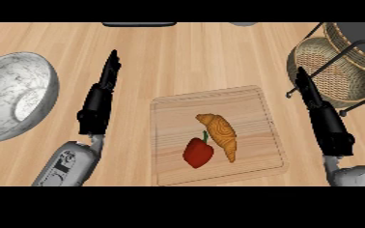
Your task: Pick the croissant from the cutting board and place it in the tiered basket
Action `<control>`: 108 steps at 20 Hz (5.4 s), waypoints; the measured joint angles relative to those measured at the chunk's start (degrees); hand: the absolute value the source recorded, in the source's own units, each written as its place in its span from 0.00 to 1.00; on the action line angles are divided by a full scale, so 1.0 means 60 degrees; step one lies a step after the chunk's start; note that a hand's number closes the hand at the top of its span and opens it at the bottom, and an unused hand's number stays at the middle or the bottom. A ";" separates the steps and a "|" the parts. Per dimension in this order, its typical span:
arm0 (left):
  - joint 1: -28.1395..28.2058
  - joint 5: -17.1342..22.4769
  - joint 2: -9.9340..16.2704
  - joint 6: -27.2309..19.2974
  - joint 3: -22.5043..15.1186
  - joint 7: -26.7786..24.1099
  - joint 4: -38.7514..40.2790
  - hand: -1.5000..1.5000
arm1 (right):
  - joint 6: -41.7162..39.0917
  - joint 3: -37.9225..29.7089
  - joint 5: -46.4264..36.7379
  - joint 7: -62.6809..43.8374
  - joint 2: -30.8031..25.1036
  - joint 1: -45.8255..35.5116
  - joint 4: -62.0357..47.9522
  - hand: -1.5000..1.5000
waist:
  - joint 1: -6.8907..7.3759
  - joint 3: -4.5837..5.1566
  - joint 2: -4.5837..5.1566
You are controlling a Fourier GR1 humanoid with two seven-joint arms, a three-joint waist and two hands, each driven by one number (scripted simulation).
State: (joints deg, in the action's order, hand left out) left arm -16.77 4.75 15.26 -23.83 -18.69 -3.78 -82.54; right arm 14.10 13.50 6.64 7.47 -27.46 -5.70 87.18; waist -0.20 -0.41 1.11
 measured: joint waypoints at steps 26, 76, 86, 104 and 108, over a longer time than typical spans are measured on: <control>0.2745 0.2177 0.2360 0.2624 0.1753 0.1368 0.1130 0.50 | -0.4453 0.2495 -0.1523 -0.1395 -0.0910 -0.2234 -0.1106 0.00 | 0.0272 0.0076 -0.0208; 0.3379 0.0375 0.1042 0.4341 0.4067 0.2029 0.0481 0.50 | -0.9609 0.0130 -0.4264 -0.5384 0.2309 -0.3144 -0.1484 0.00 | 0.0069 0.0063 -0.0189; 0.3265 0.0041 0.0767 0.4731 0.4480 0.1838 0.0744 0.50 | -0.8864 0.0214 -0.5721 -0.4331 0.3142 -0.3310 -0.3000 0.00 | 0.0066 0.0071 -0.0236; 0.3312 -0.0316 0.0420 0.4865 0.4715 0.1987 0.0481 0.50 | -0.7683 0.0478 -0.6840 -0.2757 0.3854 -0.2766 -0.2863 1.00 | 0.0029 0.0111 -0.0295; 0.3354 -0.0306 0.0442 0.5010 0.4868 0.2068 0.0363 0.50 | -0.7431 0.0220 -0.6844 -0.2669 0.3957 -0.2511 -0.2463 1.00 | 0.0046 0.0077 -0.0259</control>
State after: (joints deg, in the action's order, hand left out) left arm 3.35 2.91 17.91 6.23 10.52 8.62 -80.36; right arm -30.48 14.82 -34.42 -8.55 -3.72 -20.77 72.40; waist 0.07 0.05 -0.44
